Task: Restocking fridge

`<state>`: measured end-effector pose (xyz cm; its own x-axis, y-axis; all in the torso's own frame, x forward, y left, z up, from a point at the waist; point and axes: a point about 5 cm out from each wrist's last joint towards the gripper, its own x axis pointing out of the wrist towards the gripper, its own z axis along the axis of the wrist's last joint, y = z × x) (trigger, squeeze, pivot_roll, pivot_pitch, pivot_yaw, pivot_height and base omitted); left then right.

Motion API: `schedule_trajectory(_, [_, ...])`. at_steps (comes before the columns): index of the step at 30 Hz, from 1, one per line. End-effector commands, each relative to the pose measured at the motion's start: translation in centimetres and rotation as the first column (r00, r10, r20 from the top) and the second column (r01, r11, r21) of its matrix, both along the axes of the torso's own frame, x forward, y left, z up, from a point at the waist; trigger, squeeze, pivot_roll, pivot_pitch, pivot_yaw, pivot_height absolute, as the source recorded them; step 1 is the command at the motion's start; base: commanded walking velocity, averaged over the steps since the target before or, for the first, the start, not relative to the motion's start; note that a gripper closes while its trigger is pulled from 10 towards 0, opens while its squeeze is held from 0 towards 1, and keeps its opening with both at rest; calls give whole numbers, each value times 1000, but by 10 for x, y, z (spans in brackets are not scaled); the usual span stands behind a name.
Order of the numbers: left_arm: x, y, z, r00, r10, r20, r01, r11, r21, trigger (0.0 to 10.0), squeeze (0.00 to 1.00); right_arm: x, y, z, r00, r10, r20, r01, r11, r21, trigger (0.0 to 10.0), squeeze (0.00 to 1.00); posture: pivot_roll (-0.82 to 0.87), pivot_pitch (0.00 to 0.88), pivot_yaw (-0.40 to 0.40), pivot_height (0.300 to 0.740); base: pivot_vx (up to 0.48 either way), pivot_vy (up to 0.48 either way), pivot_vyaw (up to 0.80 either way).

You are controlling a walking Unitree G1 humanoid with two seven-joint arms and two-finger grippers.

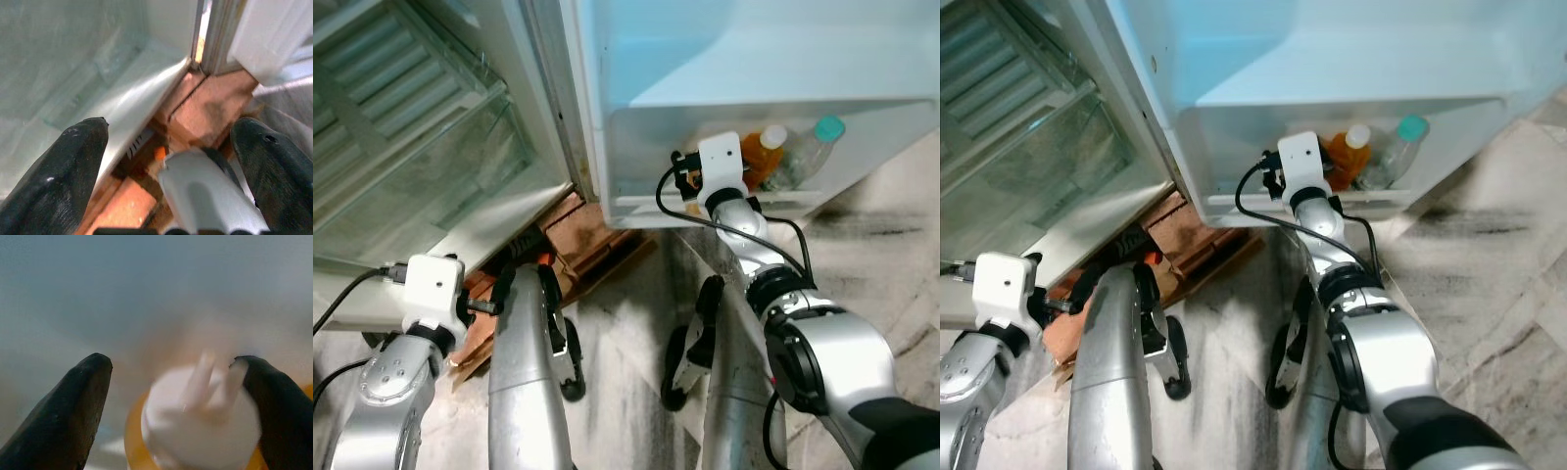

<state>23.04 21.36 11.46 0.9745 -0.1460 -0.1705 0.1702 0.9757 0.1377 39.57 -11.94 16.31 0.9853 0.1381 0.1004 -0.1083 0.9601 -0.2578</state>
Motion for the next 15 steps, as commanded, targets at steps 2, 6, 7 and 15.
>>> schedule_trajectory(2, [-1,4,-10,1000,9,-28,-9,1000,16,10000,0,2,-3,8,999,-8,39,7,1000,21,10000,1000,214,266,28,521,0,0,0])
schedule_trajectory(6, [9,5,-10,1000,12,-7,-11,1000,24,10000,0,5,-3,21,996,5,84,-7,1000,22,10000,1000,205,224,28,521,0,0,0])
schedule_trajectory(7, [11,6,-10,1000,12,-3,-12,1000,25,10000,0,5,-3,24,996,10,94,-12,1000,21,10000,1000,204,221,29,521,0,0,0])
schedule_trajectory(15, [23,11,-12,999,26,25,-27,999,30,10000,0,3,6,36,982,96,163,-98,995,9,10000,1000,173,163,20,521,0,0,0])
